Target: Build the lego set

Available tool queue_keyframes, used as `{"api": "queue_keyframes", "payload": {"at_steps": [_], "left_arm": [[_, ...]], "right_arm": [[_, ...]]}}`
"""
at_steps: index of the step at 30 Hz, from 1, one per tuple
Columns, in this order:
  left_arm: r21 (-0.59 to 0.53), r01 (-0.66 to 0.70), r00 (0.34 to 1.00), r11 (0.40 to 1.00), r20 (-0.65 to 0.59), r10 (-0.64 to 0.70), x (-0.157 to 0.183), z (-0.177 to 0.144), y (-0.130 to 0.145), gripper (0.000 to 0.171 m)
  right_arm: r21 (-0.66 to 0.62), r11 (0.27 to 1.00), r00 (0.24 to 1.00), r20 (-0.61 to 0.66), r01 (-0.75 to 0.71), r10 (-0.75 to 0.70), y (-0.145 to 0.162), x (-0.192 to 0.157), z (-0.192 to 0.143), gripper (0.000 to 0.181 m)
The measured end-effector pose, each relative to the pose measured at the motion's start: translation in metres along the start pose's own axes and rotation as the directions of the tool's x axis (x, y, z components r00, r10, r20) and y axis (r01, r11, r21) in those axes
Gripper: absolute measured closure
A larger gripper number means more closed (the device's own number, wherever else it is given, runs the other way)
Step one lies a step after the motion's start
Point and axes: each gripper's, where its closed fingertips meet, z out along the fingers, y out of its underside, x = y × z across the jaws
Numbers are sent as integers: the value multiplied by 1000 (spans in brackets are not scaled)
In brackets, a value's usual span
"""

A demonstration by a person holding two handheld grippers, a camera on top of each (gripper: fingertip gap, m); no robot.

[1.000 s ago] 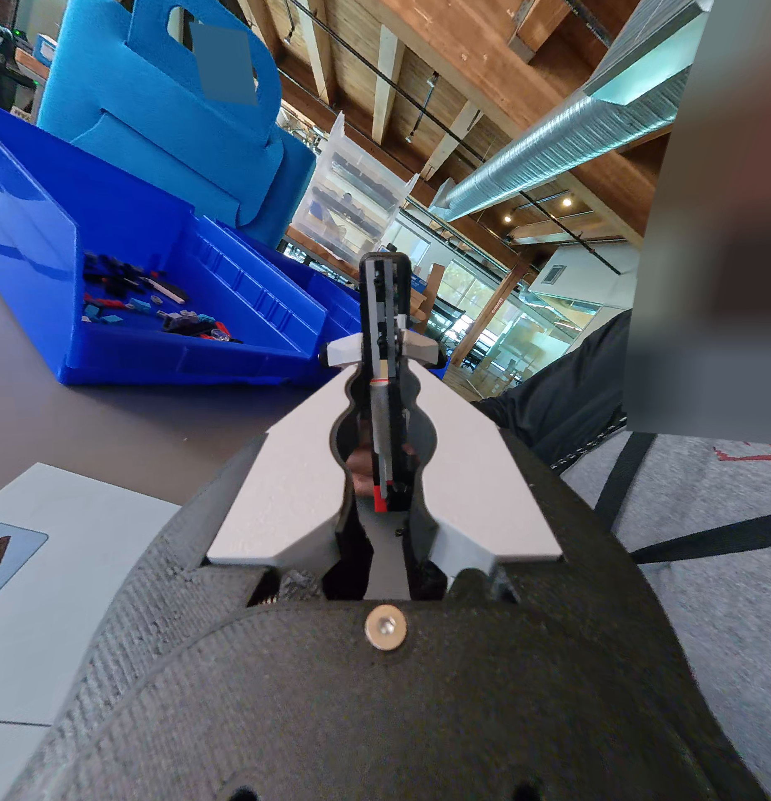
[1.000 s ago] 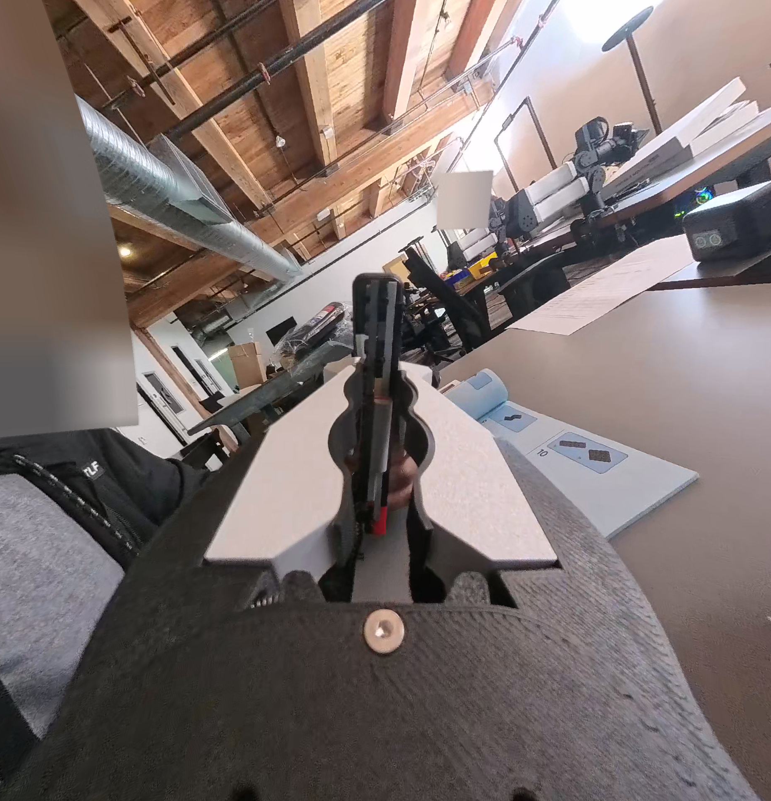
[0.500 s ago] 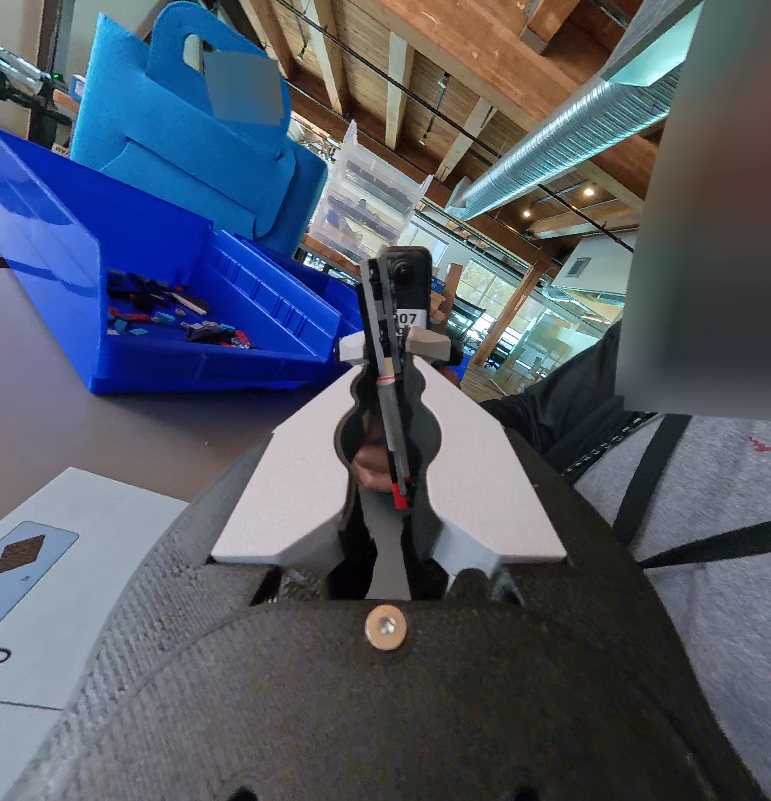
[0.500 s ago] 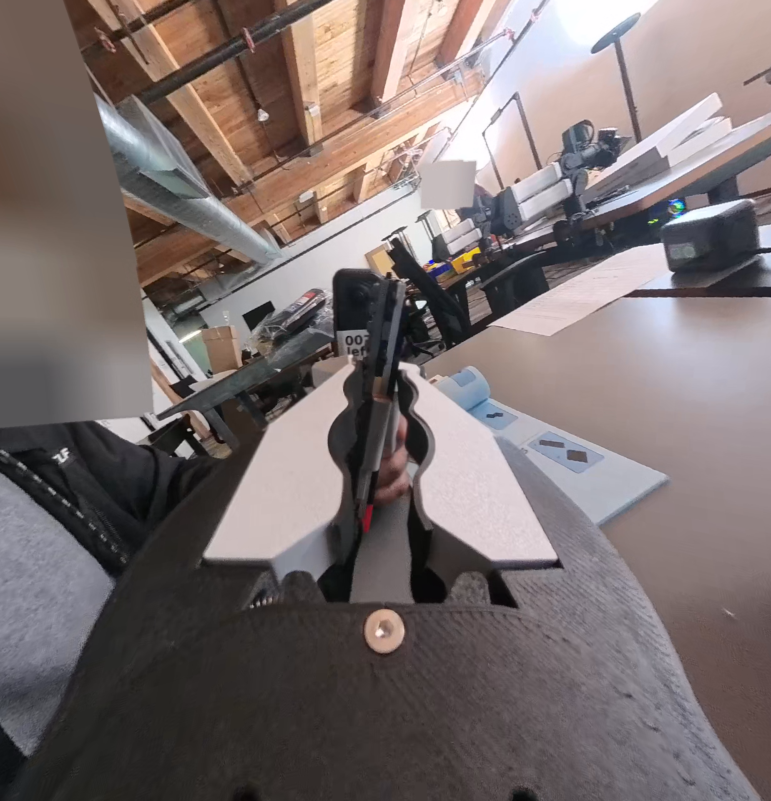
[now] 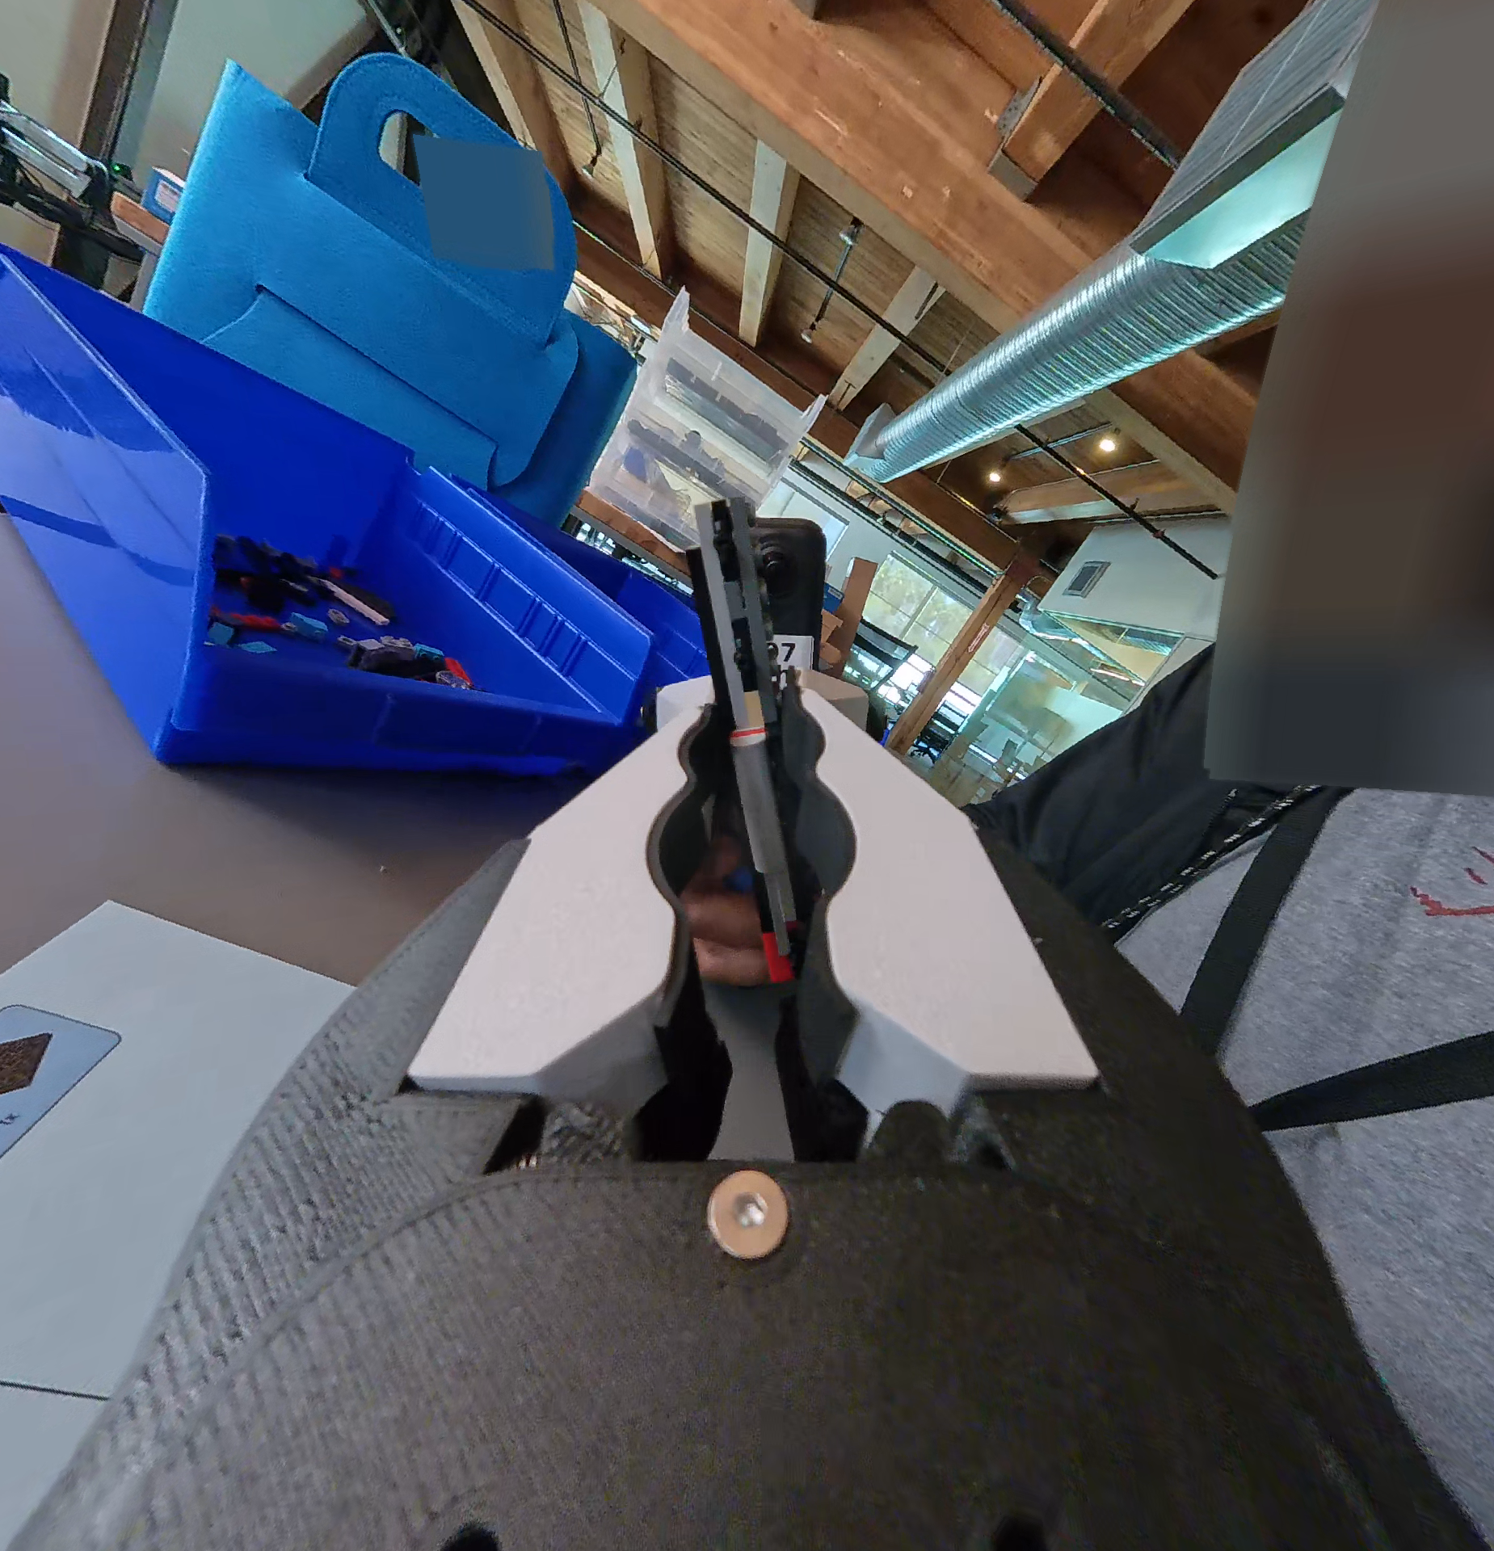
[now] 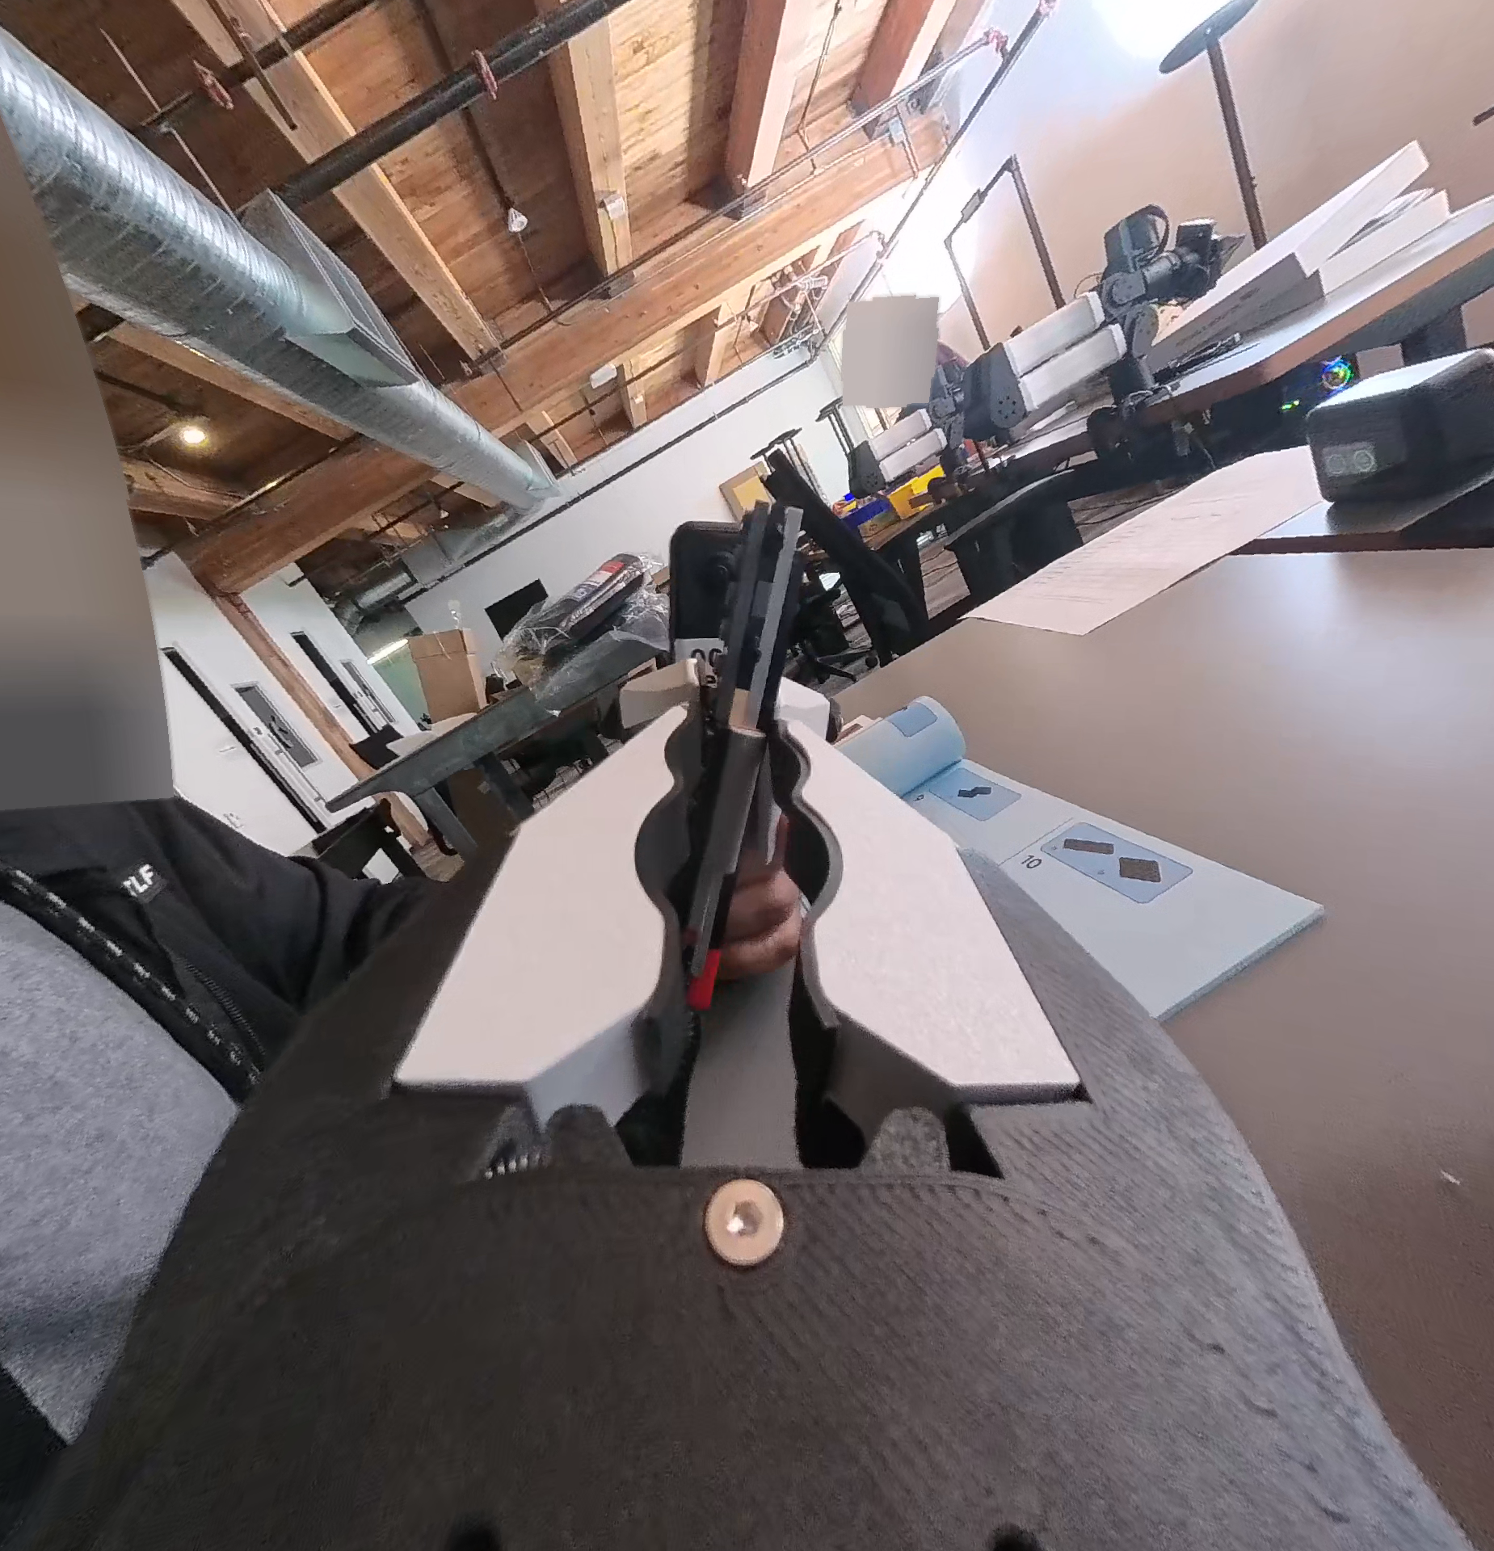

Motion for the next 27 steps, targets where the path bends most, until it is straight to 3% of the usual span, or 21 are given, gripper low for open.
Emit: {"api": "queue_keyframes", "payload": {"at_steps": [9,12,15,18,22,24,27], "left_arm": [[-11,-11,1000,1000,6,11,0,-1,0,157],[-31,19,998,999,61,-17,-8,-3,1,157],[15,128,985,992,115,-129,-9,-14,-3,157],[4,233,947,972,225,-228,-6,-23,23,157],[-28,338,876,941,375,-304,-1,-33,64,157],[23,398,836,917,403,-373,1,-38,71,157],[120,475,780,872,400,-481,3,-45,75,157]], "right_arm": [[-24,999,999,-19,44,-45,1,0,0,164],[-62,997,997,-59,53,-57,1,8,-2,162],[-99,992,985,-143,83,-97,-11,23,-23,144],[-143,987,953,-283,71,-110,-13,45,-63,144],[-318,948,894,-416,27,-165,21,64,-110,148],[-384,922,877,-428,44,-220,26,64,-118,148],[-581,809,807,-434,88,-400,44,80,-130,143]]}}
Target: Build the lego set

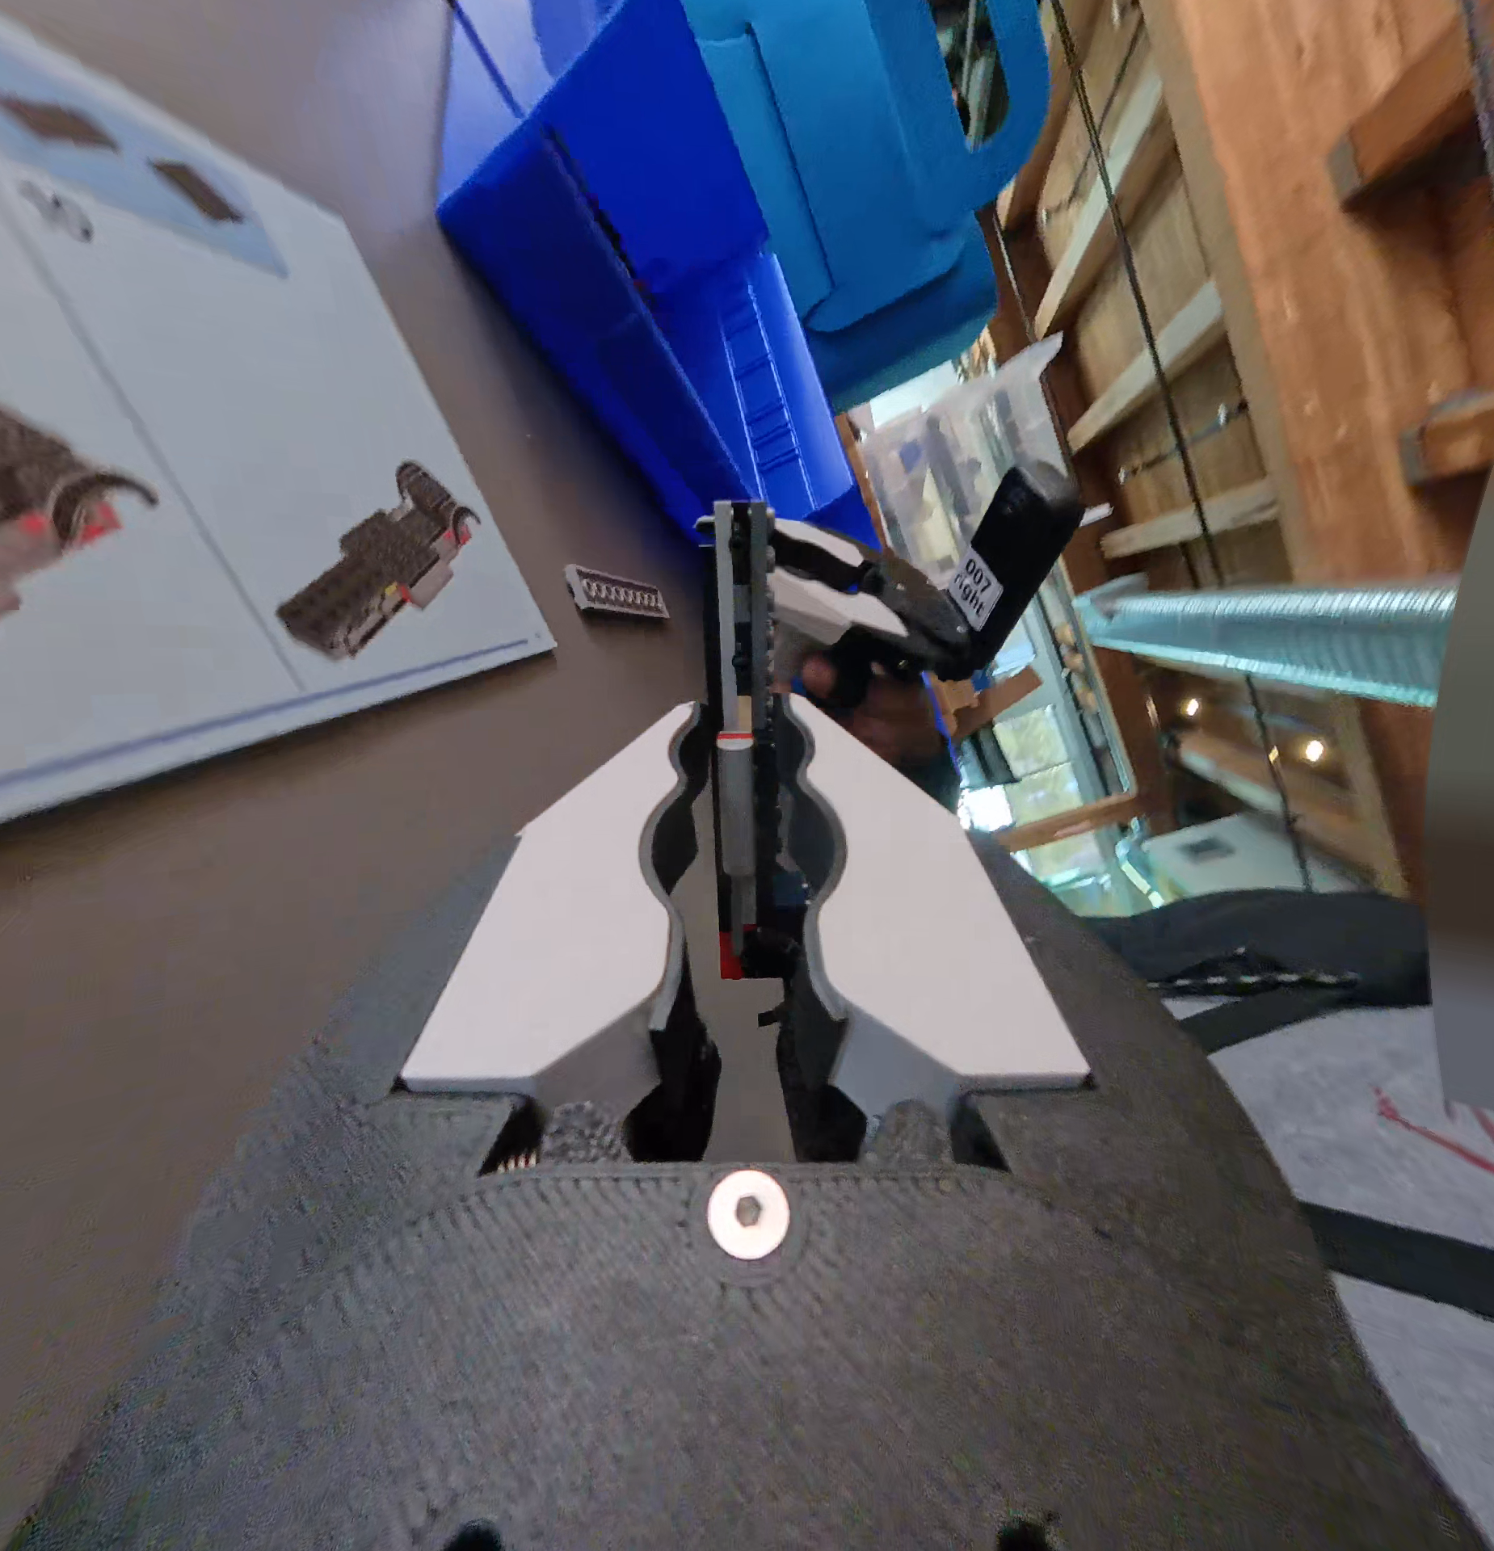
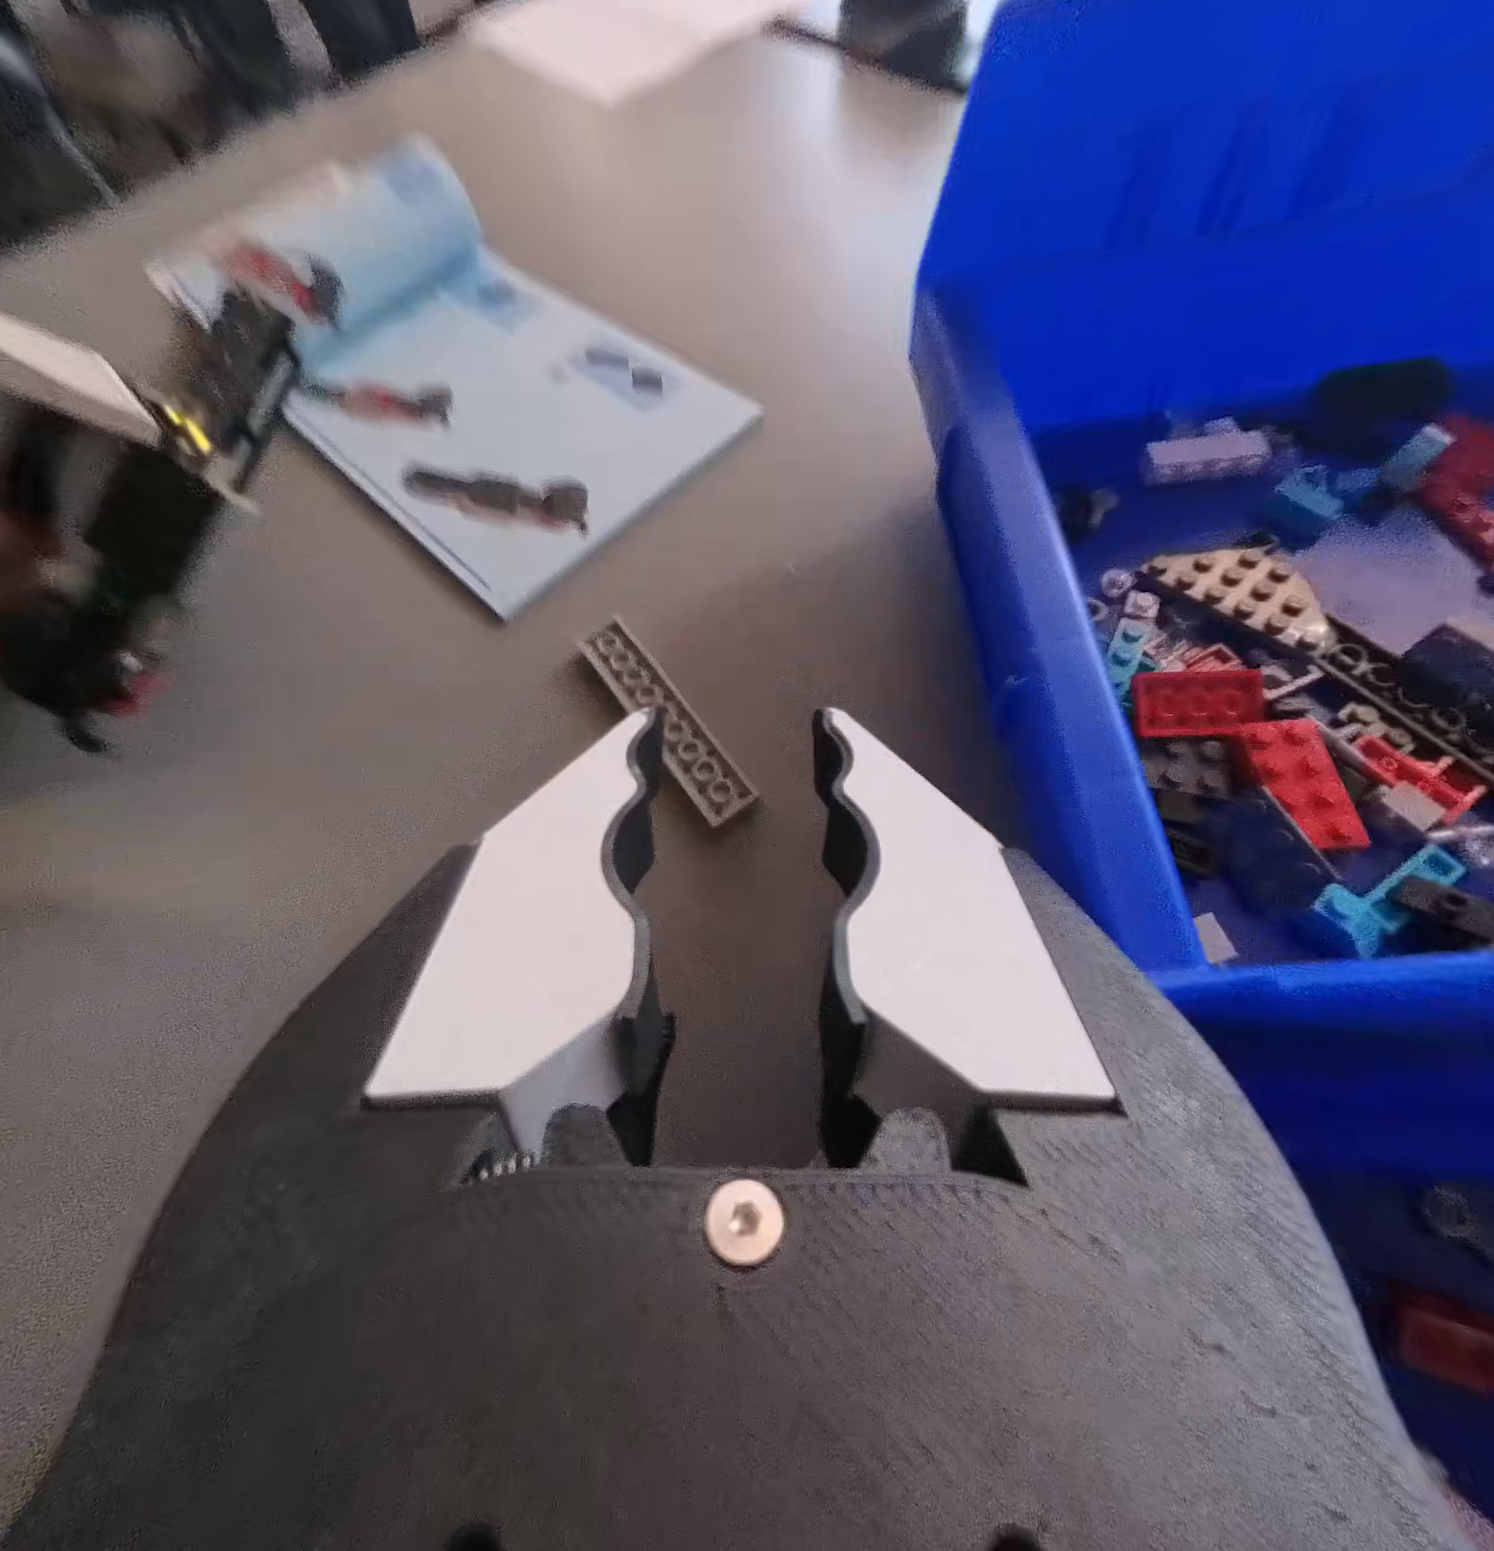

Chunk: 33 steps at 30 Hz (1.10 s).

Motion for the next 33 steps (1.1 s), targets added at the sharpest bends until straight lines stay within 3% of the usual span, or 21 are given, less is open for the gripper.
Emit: {"api": "queue_keyframes", "payload": {"at_steps": [8,10,12,19,24,29,33], "left_arm": [[90,135,991,987,2,-136,-2,-10,19,157],[96,130,991,987,11,-132,-2,-11,22,157],[107,130,991,986,12,-132,-1,-14,24,157],[119,121,992,985,19,-125,-2,-16,23,157],[132,117,991,984,41,-124,-5,-15,21,157],[173,123,990,977,52,-133,-7,-17,16,157],[246,161,985,956,21,-171,-7,-21,10,157]], "right_arm": [[-223,952,978,30,209,-208,30,-10,19,137],[-218,947,972,35,234,-232,29,-13,21,159],[-208,948,970,41,242,-239,28,-17,22,160],[-71,989,984,131,132,-122,7,-47,12,161],[18,999,956,290,43,-46,-14,-89,2,162],[-28,999,870,492,-22,33,-24,-135,-5,162],[-47,995,854,510,-88,99,-31,-143,2,162]]}}
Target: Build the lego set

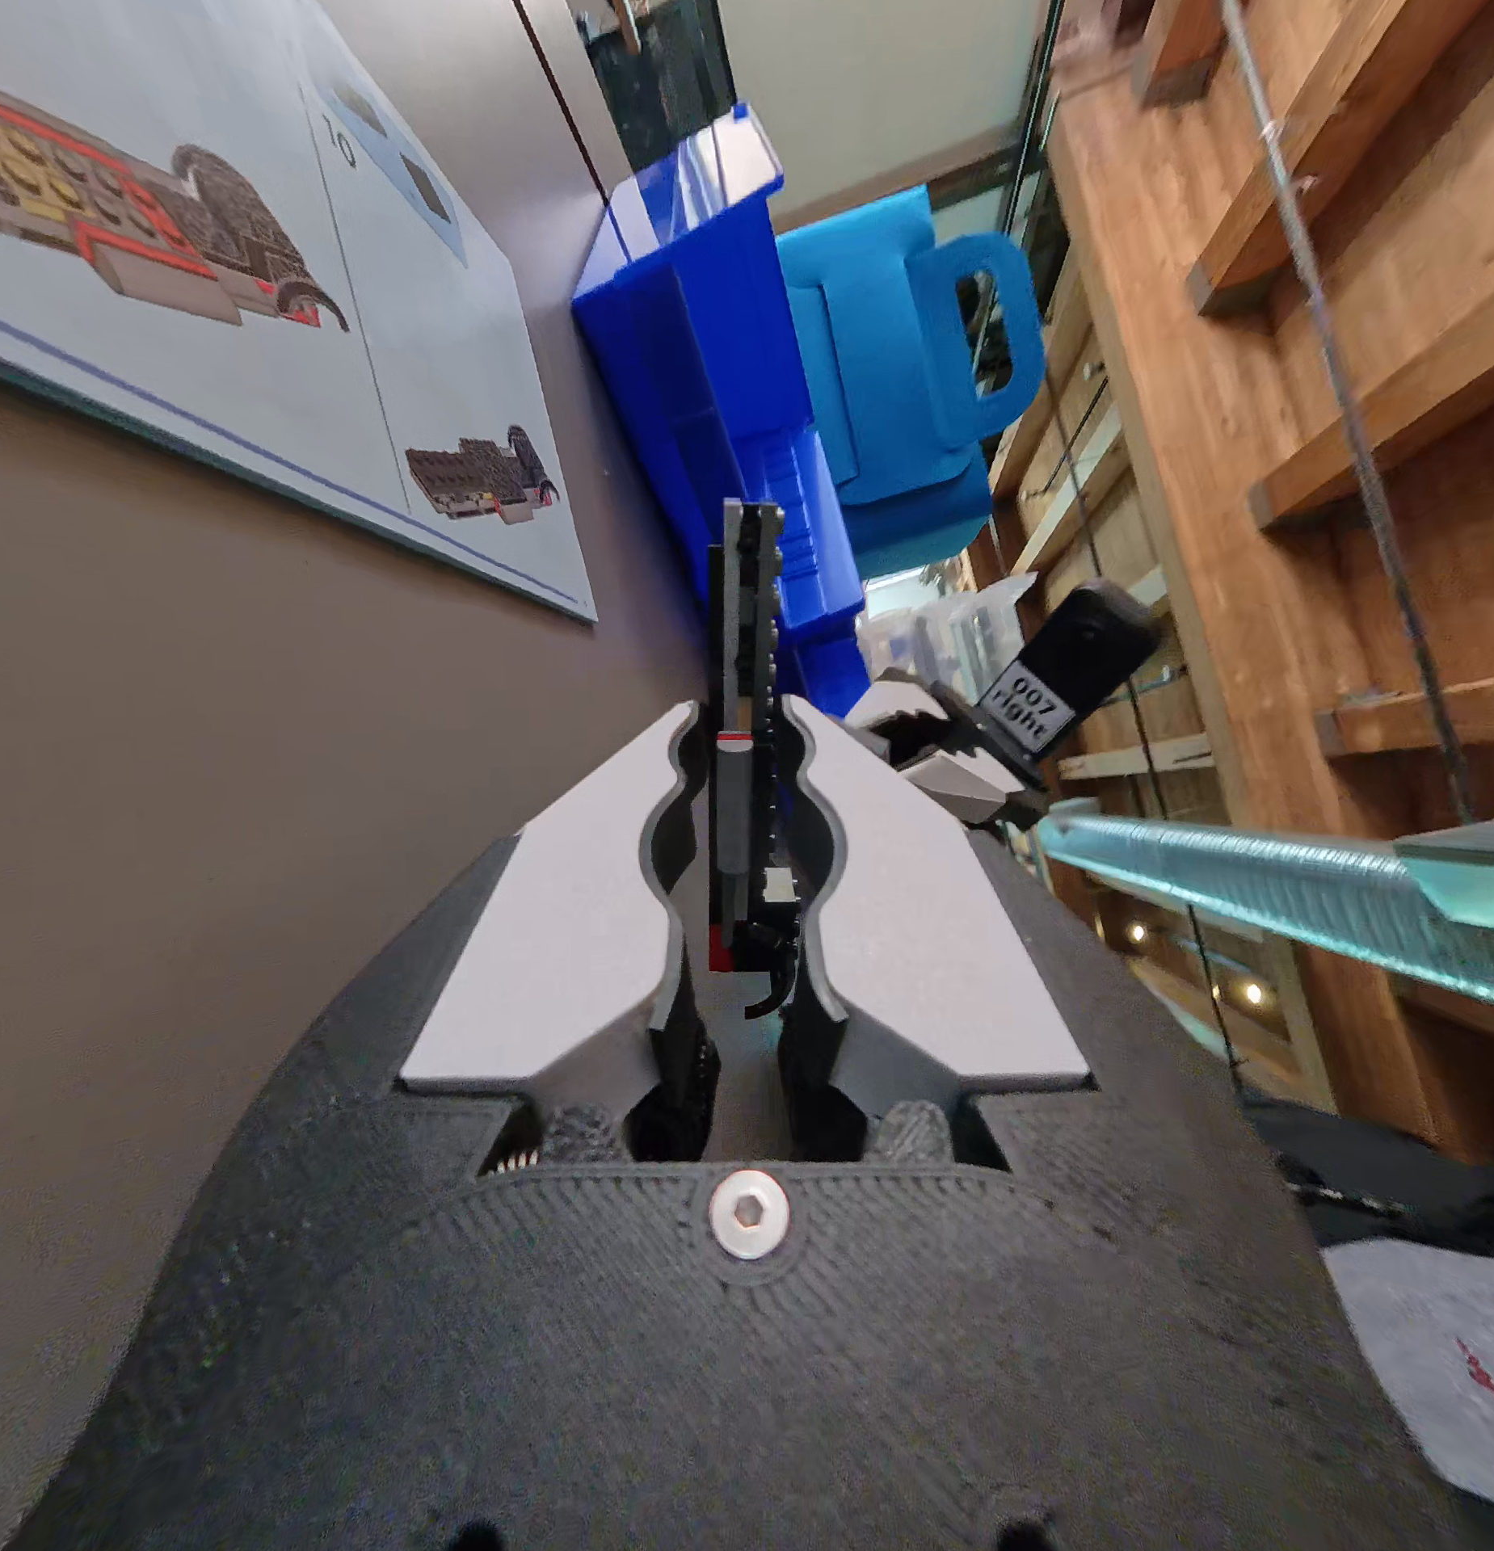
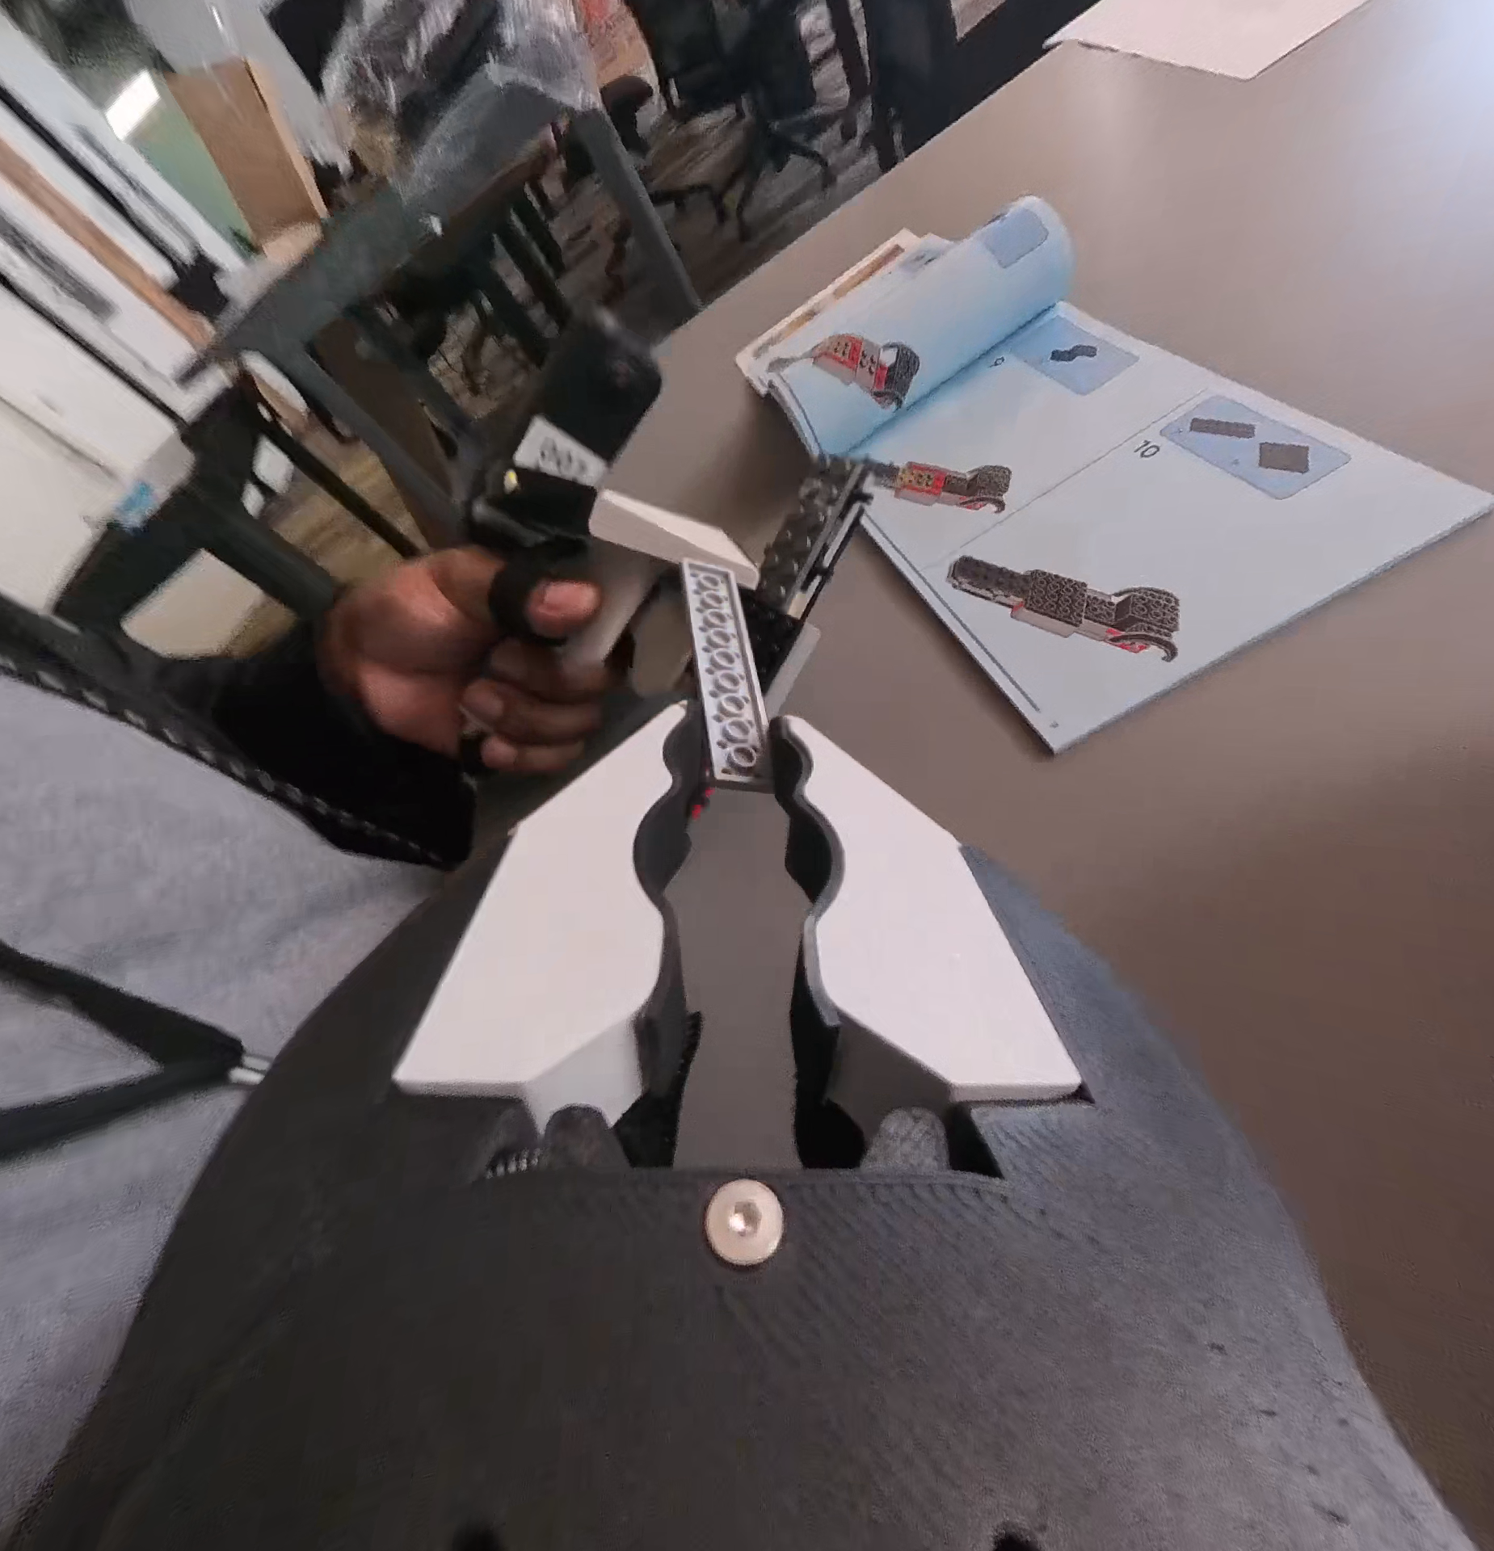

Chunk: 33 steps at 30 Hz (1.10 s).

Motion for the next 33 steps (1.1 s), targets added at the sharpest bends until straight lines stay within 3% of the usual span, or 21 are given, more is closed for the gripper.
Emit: {"api": "queue_keyframes", "payload": {"at_steps": [5,11,19,22,33], "left_arm": [[26,32,999,999,-5,-32,0,1,2,157],[-73,-35,996,997,75,41,-7,4,15,157],[-204,-83,984,975,139,113,-16,7,29,157],[-260,-97,981,961,139,137,-17,7,35,147],[-301,-212,940,930,199,278,-23,-13,25,138]], "right_arm": [[87,987,990,-16,-138,140,0,9,16,162],[110,988,989,-90,-105,115,8,20,3,163],[-16,1000,986,-164,19,-22,19,24,-5,162],[-35,998,986,-159,46,-51,20,24,-4,162],[-2,1000,987,-160,27,-27,20,29,-12,162]]}}
